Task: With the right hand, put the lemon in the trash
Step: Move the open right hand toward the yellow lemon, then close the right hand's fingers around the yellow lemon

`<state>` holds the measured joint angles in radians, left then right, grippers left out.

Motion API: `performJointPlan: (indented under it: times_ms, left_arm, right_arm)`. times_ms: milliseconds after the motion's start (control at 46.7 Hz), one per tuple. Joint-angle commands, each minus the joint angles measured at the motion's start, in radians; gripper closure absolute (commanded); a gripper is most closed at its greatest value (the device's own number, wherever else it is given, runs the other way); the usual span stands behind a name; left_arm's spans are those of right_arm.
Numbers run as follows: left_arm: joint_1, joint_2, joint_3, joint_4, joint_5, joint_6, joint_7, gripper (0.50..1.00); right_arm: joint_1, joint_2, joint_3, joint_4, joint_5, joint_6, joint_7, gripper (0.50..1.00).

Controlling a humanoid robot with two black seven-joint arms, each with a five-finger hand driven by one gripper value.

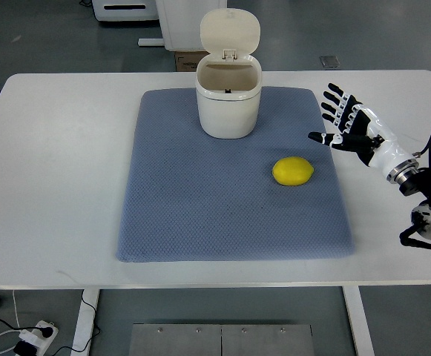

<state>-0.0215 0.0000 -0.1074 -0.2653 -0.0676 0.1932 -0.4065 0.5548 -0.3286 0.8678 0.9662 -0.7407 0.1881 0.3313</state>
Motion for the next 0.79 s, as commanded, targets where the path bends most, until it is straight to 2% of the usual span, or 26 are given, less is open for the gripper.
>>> performJointPlan:
  times_ms: [0, 278, 770]
  left_arm:
    - [0.0, 0.0, 0.0, 0.0, 0.0, 0.0, 0.0, 0.5]
    - [0.0, 0.0, 0.0, 0.0, 0.0, 0.0, 0.0, 0.5]
    - [0.0, 0.0, 0.0, 0.0, 0.0, 0.0, 0.0, 0.5]
  right_arm:
    - [-0.016, 0.029, 0.023, 0.0, -0.06, 0.001, 0.002, 0.505]
    - [-0.044, 0.066, 0.022, -0.001, -0.152, -0.001, 0.012, 0.505]
    - [-0.039, 0.065, -0.055, -0.09, -0.229, -0.002, 0.14, 0.507]
